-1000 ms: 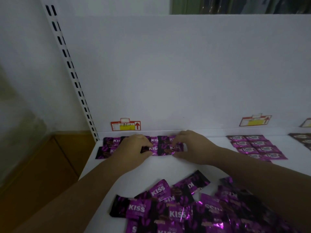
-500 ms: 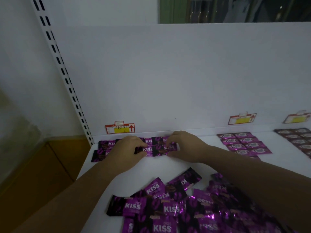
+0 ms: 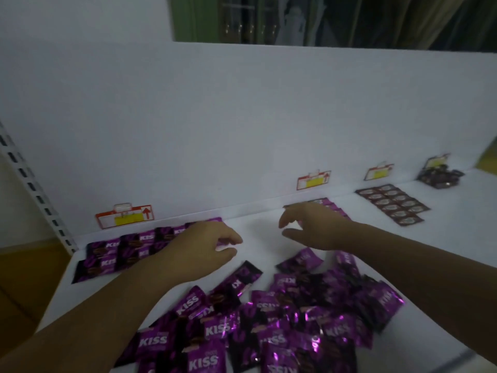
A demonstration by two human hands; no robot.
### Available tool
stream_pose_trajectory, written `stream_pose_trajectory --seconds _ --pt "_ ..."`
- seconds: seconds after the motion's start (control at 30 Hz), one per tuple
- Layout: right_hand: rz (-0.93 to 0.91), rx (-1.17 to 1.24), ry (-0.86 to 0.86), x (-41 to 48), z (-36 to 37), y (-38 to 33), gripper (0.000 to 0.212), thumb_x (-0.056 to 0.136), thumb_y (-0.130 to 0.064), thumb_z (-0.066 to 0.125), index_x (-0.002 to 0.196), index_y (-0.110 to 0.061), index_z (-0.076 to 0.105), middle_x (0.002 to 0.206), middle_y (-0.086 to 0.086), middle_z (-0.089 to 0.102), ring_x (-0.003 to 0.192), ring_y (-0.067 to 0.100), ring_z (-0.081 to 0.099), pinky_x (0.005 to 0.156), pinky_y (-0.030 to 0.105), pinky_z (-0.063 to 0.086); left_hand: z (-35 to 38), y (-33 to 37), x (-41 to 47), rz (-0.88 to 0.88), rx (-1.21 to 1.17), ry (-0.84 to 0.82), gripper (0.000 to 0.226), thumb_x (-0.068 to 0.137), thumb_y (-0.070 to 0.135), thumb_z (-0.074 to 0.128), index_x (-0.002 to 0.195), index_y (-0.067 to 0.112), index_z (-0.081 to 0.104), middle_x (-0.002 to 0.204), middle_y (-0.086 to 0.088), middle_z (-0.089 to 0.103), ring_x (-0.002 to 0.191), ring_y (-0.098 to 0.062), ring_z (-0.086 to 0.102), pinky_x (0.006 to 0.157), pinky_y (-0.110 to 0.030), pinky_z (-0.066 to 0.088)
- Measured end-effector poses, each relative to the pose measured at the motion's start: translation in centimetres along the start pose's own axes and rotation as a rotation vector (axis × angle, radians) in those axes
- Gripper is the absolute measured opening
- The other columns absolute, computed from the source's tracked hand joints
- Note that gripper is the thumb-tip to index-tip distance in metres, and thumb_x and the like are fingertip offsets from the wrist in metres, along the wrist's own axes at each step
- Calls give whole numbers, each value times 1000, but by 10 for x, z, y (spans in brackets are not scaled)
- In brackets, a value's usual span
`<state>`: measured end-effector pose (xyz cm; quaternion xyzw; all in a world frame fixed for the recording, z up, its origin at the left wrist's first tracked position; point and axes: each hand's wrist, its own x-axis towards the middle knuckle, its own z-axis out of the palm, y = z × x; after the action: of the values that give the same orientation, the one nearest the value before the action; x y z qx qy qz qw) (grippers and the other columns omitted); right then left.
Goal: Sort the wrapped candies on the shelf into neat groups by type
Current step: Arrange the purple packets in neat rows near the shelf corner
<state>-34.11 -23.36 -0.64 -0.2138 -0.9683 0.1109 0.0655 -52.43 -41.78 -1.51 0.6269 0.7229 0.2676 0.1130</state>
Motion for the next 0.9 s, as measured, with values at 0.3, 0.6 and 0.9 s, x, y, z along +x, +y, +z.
stream_pose_trajectory --seconds 0.3,0.6,0.9 --pt "258 30 74 -68 -19 46 17 87 -18 58 98 -26 68 98 -10 66 75 -5 52 62 9 34 53 59 52 47 253 -222 38 86 40 57 119 23 60 114 6 62 92 -10 55 80 -24 43" --pt "124 -147 -156 -98 -3 49 63 75 6 54 125 -33 55 148 -9 29 128 11 28 94 23 33 78 78 68 -65 115 -291 25 78 33 71 91 15 60 94 -3 61 85 -17 58 76 -31 50" --pt "213 8 -131 -100 -7 52 45 84 -11 62 122 -35 54 130 -6 50 120 14 43 102 33 37 70 61 75 -190 -315 -234 25 85 -2 57 92 20 64 93 -1 64 86 -11 61 68 -18 49"
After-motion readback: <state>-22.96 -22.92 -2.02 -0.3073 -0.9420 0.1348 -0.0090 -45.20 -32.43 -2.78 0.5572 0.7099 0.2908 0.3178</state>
